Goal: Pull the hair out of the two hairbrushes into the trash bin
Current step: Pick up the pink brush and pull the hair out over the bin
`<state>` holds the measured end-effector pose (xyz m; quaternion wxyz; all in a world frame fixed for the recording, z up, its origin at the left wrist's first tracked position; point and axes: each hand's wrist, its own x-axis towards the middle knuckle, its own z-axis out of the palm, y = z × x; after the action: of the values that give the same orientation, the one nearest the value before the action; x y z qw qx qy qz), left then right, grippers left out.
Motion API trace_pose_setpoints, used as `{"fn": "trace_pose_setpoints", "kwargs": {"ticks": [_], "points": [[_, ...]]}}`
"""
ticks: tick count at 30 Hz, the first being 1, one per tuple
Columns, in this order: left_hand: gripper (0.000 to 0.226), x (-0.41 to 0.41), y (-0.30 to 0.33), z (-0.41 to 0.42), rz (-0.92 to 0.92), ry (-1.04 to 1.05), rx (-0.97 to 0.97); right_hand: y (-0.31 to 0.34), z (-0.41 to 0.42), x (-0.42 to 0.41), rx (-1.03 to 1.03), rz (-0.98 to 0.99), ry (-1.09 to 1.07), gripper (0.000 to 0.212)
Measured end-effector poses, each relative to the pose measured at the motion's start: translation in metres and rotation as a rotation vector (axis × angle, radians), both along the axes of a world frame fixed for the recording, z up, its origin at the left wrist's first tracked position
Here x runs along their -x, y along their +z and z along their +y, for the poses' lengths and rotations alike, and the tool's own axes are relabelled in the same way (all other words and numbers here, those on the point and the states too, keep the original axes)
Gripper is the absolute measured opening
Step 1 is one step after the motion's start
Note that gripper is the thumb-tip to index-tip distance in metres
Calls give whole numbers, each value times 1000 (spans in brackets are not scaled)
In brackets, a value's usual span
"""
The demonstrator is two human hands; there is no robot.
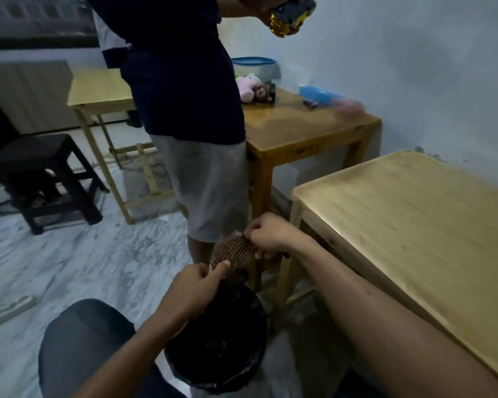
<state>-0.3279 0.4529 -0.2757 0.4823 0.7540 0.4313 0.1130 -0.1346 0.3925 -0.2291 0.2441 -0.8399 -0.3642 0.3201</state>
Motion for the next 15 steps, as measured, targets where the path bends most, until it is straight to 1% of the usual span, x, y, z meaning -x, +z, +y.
{"fn": "trace_pose_setpoints", "kwargs": {"ticks": [3, 5, 10, 13, 15], "points": [[58, 12, -16, -3, 37, 31, 9, -22, 4, 6, 0, 83, 31, 17], [53, 19, -27, -3, 61, 28, -9, -37, 6, 9, -23, 99, 36, 17], [57, 30, -51, 1, 141, 52, -43, -63, 10, 16, -82, 121, 4, 12], [57, 36, -62, 2, 198, 63, -78, -79, 14, 21, -73, 111, 7, 17], [59, 38, -66, 3, 254, 46, -108, -89, 16, 22, -66, 115, 10, 14]]}}
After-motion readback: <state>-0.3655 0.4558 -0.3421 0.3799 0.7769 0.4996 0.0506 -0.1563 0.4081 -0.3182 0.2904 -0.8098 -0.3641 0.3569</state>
